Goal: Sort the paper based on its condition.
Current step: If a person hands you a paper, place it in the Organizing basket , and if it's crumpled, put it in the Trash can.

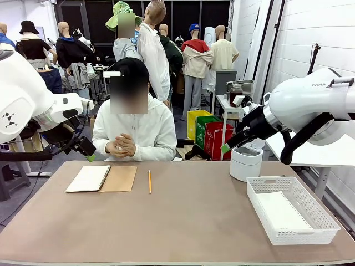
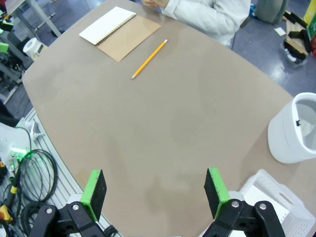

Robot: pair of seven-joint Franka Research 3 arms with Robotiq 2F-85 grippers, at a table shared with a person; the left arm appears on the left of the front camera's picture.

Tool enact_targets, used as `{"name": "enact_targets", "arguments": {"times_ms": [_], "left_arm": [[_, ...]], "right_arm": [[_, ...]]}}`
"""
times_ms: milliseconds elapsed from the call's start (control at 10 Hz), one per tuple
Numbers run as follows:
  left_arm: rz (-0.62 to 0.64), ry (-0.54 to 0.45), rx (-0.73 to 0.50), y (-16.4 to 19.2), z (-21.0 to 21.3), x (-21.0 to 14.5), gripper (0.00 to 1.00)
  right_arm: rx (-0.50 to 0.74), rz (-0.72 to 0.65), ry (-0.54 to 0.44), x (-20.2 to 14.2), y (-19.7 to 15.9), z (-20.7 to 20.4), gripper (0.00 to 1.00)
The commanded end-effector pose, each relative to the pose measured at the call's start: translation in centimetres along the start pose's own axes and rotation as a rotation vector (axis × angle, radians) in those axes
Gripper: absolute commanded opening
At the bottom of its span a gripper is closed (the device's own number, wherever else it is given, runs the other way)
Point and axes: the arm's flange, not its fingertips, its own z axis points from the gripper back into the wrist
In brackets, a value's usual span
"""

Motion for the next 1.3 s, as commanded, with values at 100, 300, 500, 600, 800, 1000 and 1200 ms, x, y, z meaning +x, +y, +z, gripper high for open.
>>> {"name": "enact_targets", "arguments": {"times_ms": [100,300,500,600,800,1000,1200], "left_arm": [[0.000,-0.001,-0.002,0.00,0.02,0.00,1.00],[0.000,-0.001,-0.002,0.00,0.02,0.00,1.00],[0.000,-0.001,-0.002,0.00,0.02,0.00,1.00],[0.000,-0.001,-0.002,0.00,0.02,0.00,1.00],[0.000,-0.001,-0.002,0.00,0.02,0.00,1.00],[0.000,-0.001,-0.002,0.00,0.02,0.00,1.00],[0.000,-0.001,-0.002,0.00,0.02,0.00,1.00]], "right_arm": [[0.007,-0.005,-0.003,0.08,0.04,-0.02,1.00],[0.007,-0.005,-0.003,0.08,0.04,-0.02,1.00],[0.007,-0.005,-0.003,0.08,0.04,-0.02,1.00],[0.007,-0.005,-0.003,0.08,0.04,-0.02,1.00],[0.007,-0.005,-0.003,0.08,0.04,-0.02,1.00],[0.007,-0.005,-0.003,0.08,0.04,-0.02,1.00],[0.007,-0.005,-0.003,0.08,0.04,-0.02,1.00]]}}
